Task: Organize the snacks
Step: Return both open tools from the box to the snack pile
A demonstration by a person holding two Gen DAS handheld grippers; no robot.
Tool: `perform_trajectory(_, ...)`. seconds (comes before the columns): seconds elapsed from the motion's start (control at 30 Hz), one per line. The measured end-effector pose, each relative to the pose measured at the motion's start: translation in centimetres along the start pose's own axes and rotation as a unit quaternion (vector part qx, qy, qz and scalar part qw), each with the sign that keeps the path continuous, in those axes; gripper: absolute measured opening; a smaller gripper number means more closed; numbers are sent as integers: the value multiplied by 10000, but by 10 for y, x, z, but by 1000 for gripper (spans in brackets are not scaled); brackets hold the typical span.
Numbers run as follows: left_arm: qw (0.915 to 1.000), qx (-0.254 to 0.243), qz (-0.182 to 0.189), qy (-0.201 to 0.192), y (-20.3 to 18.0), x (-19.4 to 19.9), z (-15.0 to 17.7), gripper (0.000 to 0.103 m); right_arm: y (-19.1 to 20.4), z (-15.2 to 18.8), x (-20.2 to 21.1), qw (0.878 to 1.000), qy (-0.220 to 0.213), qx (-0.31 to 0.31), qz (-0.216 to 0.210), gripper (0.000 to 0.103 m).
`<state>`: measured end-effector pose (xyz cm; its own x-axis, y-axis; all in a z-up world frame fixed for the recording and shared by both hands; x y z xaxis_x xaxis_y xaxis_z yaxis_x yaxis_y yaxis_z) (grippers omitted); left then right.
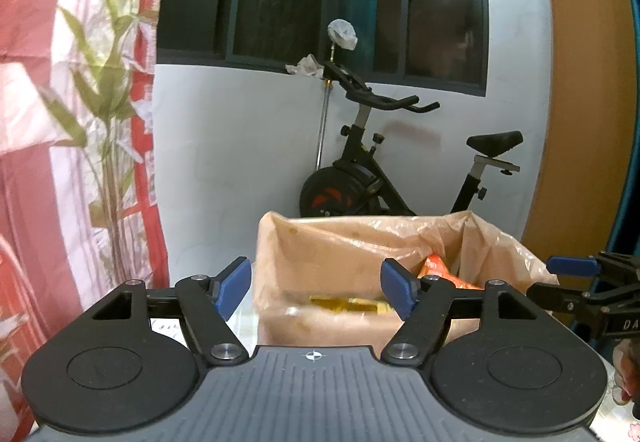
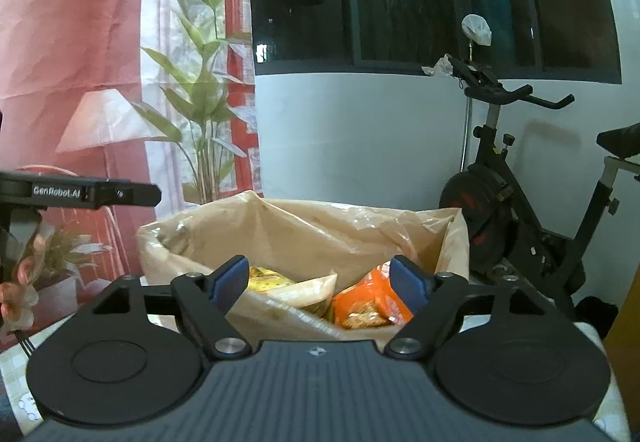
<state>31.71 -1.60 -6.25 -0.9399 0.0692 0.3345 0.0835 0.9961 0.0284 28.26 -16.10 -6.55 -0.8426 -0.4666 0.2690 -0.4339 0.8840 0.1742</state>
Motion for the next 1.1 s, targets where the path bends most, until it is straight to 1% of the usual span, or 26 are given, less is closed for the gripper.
perform_trajectory(0.03, 10000, 22, -30, 4, 4, 4, 4, 74, 2, 2, 2, 10000, -17, -34, -9, 84)
perform_trajectory(0.2, 9998, 66, -181, 37, 20, 17, 24, 74, 10, 16, 9, 9999, -40, -156, -7, 87)
perform_trajectory(0.3, 9996, 100, -234, 150, 27, 20, 38, 74, 14, 26, 12, 9998, -58, -196, 34, 89)
perform_trajectory(0.43, 9989, 188, -283, 318, 34, 19, 56, 74, 15, 41, 12, 9991, -45, -407, 77, 90)
perform_trajectory(0.6, 9974, 347, -335, 539, 43, 15, 76, 73, 16, 60, 11, 9988, 50, -470, 163, 90)
perform_trajectory(0.77, 9960, 356, -365, 731, 44, 9, 93, 73, 16, 79, 9, 9981, 194, -543, 236, 92)
perform_trajectory(1.1, 9946, 282, -434, 895, 46, 8, 113, 73, 12, 111, 2, 9956, 419, -792, 273, 92)
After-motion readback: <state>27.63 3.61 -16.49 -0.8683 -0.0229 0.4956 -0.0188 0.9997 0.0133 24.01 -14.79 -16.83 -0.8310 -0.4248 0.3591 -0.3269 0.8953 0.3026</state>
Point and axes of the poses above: each gripper's, at about its wrist camera, not at the fingertips, and x roughly against the way its jaws point, y to its left, z to its underside, the point moved 9 cm from there along -x, roughly the way its jaws point, and after that the axes turned 13 degrees about -z, right-handed, at the moved point
